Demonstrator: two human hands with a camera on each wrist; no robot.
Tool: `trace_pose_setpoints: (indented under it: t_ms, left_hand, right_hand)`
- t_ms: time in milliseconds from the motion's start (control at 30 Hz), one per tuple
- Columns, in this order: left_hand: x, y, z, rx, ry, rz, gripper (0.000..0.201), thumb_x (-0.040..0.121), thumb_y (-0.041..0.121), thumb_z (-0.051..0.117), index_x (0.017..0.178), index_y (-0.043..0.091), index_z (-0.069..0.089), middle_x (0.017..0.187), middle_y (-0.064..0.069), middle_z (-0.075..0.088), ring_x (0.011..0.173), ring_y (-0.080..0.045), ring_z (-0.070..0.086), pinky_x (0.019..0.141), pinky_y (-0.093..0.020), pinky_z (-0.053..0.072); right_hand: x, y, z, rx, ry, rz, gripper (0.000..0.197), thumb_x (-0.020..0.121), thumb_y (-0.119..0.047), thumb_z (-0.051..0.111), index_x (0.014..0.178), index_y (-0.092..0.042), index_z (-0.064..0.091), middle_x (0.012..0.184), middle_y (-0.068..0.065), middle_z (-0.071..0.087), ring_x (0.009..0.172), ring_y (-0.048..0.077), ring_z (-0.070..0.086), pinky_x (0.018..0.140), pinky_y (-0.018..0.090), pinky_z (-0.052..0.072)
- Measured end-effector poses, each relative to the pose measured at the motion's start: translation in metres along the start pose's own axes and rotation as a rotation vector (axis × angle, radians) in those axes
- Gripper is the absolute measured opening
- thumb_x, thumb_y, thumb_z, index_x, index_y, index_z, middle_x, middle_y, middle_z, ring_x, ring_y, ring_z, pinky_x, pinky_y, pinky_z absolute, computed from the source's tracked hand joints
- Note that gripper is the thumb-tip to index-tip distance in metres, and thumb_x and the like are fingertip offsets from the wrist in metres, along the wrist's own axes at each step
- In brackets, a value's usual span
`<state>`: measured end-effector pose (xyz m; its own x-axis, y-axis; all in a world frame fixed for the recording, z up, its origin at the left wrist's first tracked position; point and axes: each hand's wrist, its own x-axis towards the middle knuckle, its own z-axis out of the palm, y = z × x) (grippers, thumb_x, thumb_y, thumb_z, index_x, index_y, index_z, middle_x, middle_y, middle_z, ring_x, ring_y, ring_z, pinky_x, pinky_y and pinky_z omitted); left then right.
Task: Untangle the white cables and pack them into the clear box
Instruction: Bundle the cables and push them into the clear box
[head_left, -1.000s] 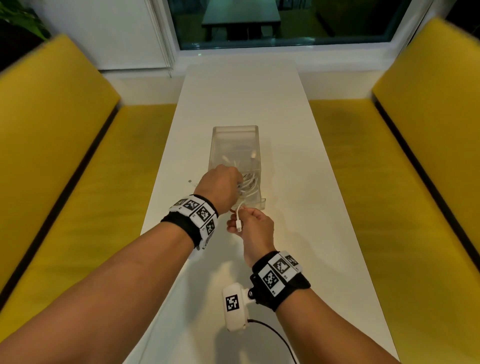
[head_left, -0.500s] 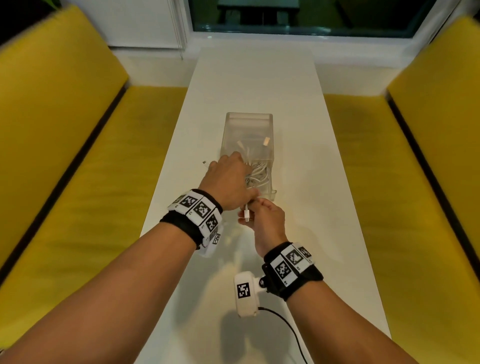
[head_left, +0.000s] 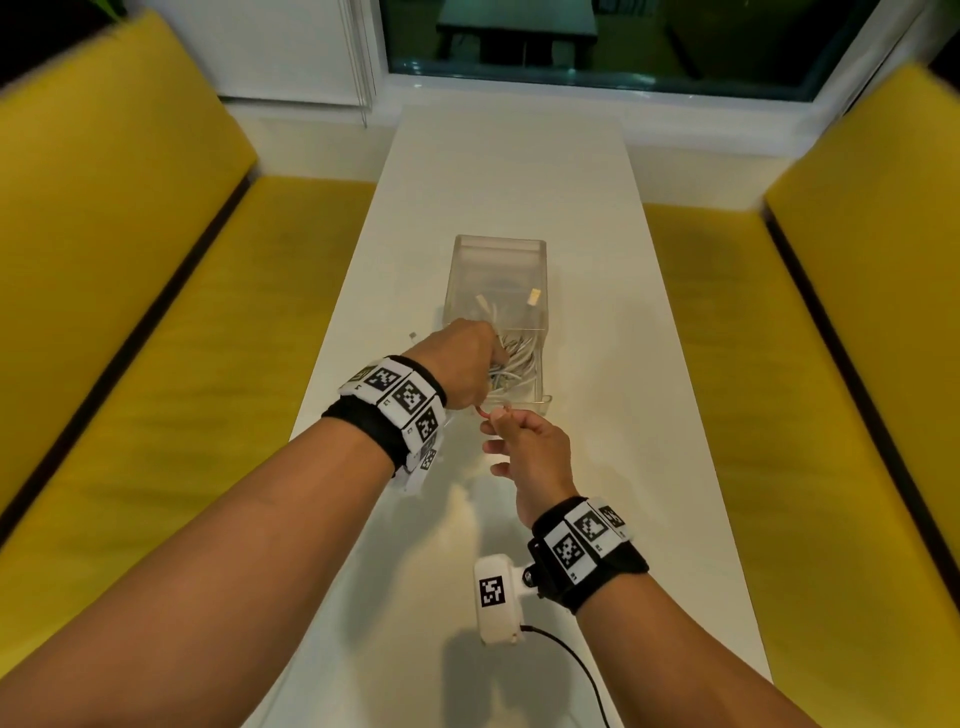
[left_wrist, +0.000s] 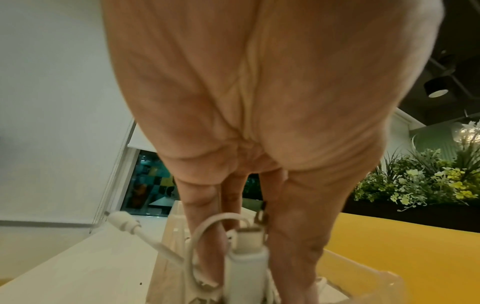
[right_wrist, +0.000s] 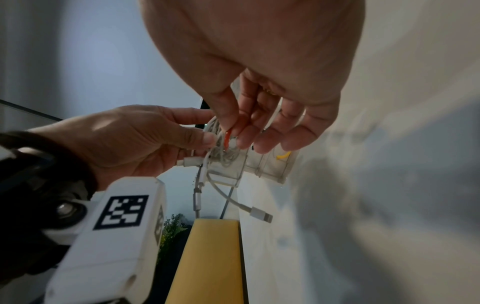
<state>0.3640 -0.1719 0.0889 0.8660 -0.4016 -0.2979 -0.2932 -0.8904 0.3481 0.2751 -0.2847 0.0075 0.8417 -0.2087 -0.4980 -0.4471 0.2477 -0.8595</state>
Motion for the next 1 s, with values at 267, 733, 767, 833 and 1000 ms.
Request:
trace_pose_setpoints:
  t_ms: [267, 733, 767, 833, 1000]
  left_hand:
    - [-0.001, 0.006, -0.001, 0.015, 0.037, -0.022, 0.053, 0.085, -0.007, 0.067, 0.133, 0.014, 0.066, 0.13, -0.012, 0.066, 0.103, -0.03, 0.069, 0.069, -0.026, 0.047]
    - [0.016, 0.006, 0.016, 0.001, 0.284, -0.026, 0.031, 0.088, 0.0, 0.065, 0.114, 0.013, 0.076, 0.113, -0.012, 0.067, 0.097, -0.033, 0.067, 0.081, -0.037, 0.055]
    - [0.015, 0.006, 0.02, 0.0, 0.31, -0.027, 0.032, 0.09, 0.001, 0.063, 0.117, 0.013, 0.074, 0.115, -0.013, 0.063, 0.099, -0.035, 0.065, 0.081, -0.037, 0.054]
    - [0.014, 0.007, 0.024, 0.006, 0.343, -0.043, 0.033, 0.09, 0.0, 0.06, 0.117, 0.014, 0.074, 0.113, -0.013, 0.06, 0.097, -0.036, 0.064, 0.078, -0.038, 0.052]
    - [0.006, 0.003, 0.012, -0.067, 0.182, 0.027, 0.03, 0.084, 0.002, 0.062, 0.111, 0.015, 0.07, 0.101, -0.006, 0.069, 0.087, -0.027, 0.068, 0.073, -0.034, 0.056]
  right_hand:
    - [-0.001, 0.0, 0.0, -0.013, 0.004, 0.017, 0.008, 0.094, -0.016, 0.066, 0.091, -0.012, 0.072, 0.085, 0.002, 0.075, 0.069, 0.015, 0.063, 0.059, 0.028, 0.044]
    - [-0.005, -0.004, 0.006, 0.036, 0.023, 0.018, 0.007, 0.093, -0.013, 0.065, 0.091, -0.01, 0.072, 0.08, 0.002, 0.073, 0.07, 0.017, 0.062, 0.058, 0.028, 0.042]
    - [-0.005, -0.004, 0.007, 0.031, 0.025, 0.017, 0.007, 0.093, -0.013, 0.065, 0.09, -0.01, 0.071, 0.079, 0.002, 0.073, 0.07, 0.017, 0.062, 0.058, 0.028, 0.042]
    - [-0.006, -0.005, 0.007, 0.018, 0.024, 0.011, 0.008, 0.093, -0.014, 0.065, 0.087, -0.012, 0.071, 0.079, 0.002, 0.073, 0.069, 0.016, 0.062, 0.059, 0.029, 0.043]
    - [-0.005, -0.006, 0.003, 0.026, 0.019, 0.024, 0.008, 0.092, -0.012, 0.065, 0.09, -0.009, 0.072, 0.08, 0.003, 0.074, 0.072, 0.018, 0.063, 0.06, 0.03, 0.043]
